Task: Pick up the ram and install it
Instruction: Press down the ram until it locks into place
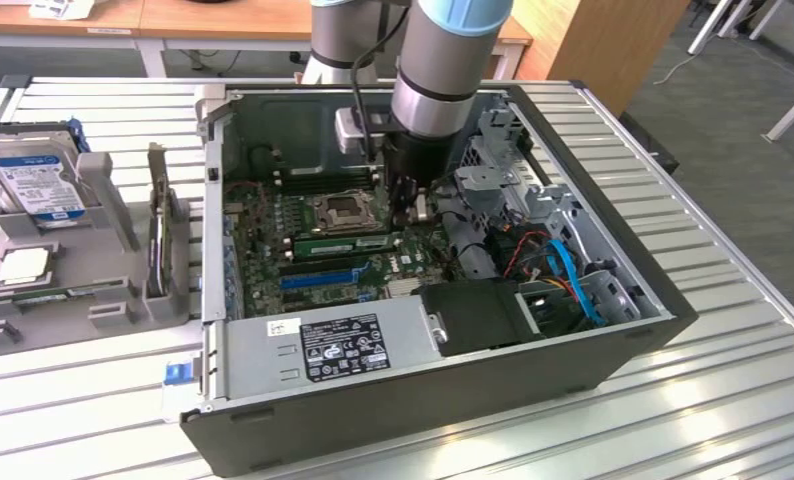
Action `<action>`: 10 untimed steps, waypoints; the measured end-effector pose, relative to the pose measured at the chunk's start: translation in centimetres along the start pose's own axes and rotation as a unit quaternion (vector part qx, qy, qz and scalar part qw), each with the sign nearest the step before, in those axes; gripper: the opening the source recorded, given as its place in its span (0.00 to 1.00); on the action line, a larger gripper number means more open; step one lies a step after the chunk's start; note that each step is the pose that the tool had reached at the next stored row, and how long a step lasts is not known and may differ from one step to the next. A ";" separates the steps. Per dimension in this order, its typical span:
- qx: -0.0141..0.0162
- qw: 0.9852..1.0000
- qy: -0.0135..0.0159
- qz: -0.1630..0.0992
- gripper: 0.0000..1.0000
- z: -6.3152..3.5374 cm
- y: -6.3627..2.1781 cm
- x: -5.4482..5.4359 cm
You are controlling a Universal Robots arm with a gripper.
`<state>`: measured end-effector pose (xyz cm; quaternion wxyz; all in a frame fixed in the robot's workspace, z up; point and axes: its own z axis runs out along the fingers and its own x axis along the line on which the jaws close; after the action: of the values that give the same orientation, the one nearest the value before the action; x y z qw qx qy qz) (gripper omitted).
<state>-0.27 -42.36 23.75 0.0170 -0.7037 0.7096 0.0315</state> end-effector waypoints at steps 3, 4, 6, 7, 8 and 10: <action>0.000 1.000 0.000 0.000 0.10 -0.06 0.00 0.0; 0.000 1.000 0.000 0.000 0.10 -0.07 0.00 0.0; 0.000 1.000 0.000 0.000 0.10 -0.08 0.00 0.0; 0.000 1.000 0.000 0.000 0.10 -0.08 0.00 0.0; 0.000 1.000 0.000 0.000 0.10 -0.08 0.00 0.0; 0.000 1.000 0.000 0.000 0.10 -0.08 0.10 0.0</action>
<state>-0.37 -42.36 23.83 0.0170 -0.7037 0.7096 0.0314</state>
